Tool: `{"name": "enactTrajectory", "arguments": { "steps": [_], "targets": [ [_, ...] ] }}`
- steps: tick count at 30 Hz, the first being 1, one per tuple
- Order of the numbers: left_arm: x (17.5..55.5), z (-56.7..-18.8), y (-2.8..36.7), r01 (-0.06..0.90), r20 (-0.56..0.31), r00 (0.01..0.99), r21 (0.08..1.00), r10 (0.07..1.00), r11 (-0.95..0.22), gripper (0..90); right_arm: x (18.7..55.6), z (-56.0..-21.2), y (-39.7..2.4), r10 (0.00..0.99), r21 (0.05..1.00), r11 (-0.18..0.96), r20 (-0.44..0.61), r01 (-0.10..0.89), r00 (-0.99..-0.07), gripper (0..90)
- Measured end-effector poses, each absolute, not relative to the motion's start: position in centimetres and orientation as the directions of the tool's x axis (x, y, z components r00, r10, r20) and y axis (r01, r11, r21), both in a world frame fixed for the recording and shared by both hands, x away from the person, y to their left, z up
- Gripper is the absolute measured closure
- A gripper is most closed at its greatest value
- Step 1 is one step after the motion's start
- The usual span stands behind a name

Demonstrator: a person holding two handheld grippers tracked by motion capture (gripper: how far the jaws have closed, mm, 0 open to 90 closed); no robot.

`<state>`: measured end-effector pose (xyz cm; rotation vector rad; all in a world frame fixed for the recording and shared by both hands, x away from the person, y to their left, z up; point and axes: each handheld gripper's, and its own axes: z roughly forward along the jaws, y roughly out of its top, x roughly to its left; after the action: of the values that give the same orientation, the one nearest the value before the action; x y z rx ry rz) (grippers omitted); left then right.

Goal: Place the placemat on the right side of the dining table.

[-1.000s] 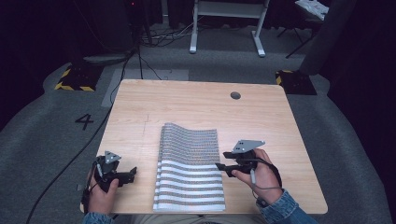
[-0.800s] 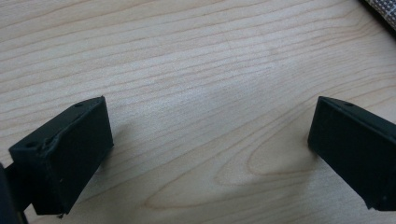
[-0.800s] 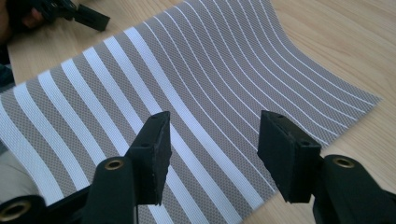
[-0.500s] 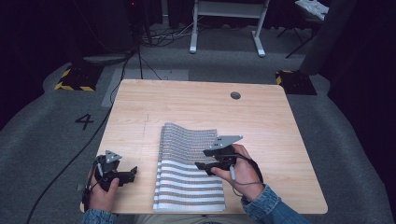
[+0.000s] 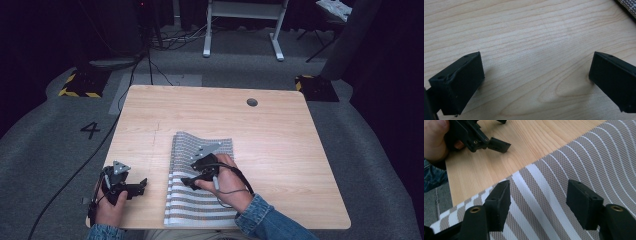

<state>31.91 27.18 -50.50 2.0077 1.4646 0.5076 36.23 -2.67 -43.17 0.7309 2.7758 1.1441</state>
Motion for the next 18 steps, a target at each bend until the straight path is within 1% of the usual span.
{"name": "enactTrajectory", "arguments": {
  "steps": [5,6,8,9,12,13,14,15,18],
  "targets": [
    [31.9,-50.5,27.2,0.719,-0.04,0.321,0.661,0.946,-0.215,0.0,36.8,-44.0,-0.9,0.436,0.682,0.607,0.143,0.407,-0.889,33.3],
    [31.9,-50.5,27.2,0.719,-0.04,0.321,0.661,0.946,-0.216,0.0,36.8,-44.1,-0.5,0.452,0.68,0.596,0.154,0.427,-0.878,32.7],
    [31.9,-50.5,27.2,0.719,-0.04,0.321,0.661,0.946,-0.216,0.0,37.0,-44.3,-0.3,0.455,0.685,0.595,0.144,0.42,-0.879,31.9],
    [31.9,-50.5,27.2,0.72,-0.042,0.321,0.66,0.946,-0.215,0.0,37.0,-44.8,0.2,0.476,0.678,0.589,0.15,0.44,-0.867,30.2],
    [31.9,-50.5,27.2,0.719,-0.04,0.321,0.661,0.946,-0.216,0.0,37.1,-45.3,0.7,0.491,0.659,0.589,0.167,0.467,-0.855,29.1],
    [31.9,-50.5,27.2,0.719,-0.04,0.321,0.661,0.946,-0.216,0.0,37.1,-45.6,0.9,0.488,0.66,0.586,0.175,0.469,-0.855,28.2],
    [31.9,-50.5,27.2,0.719,-0.04,0.321,0.661,0.946,-0.216,0.0,37.0,-46.0,1.3,0.503,0.646,0.583,0.188,0.492,-0.843,24.8],
    [31.9,-50.5,27.2,0.719,-0.04,0.321,0.661,0.946,-0.216,0.0,37.2,-46.3,1.4,0.491,0.65,0.592,0.178,0.476,-0.853,23.9],
    [31.9,-50.5,27.2,0.72,-0.042,0.322,0.66,0.946,-0.215,0.0,37.0,-46.9,1.9,0.5,0.64,0.594,0.181,0.487,-0.847,20.4]
  ]
}}
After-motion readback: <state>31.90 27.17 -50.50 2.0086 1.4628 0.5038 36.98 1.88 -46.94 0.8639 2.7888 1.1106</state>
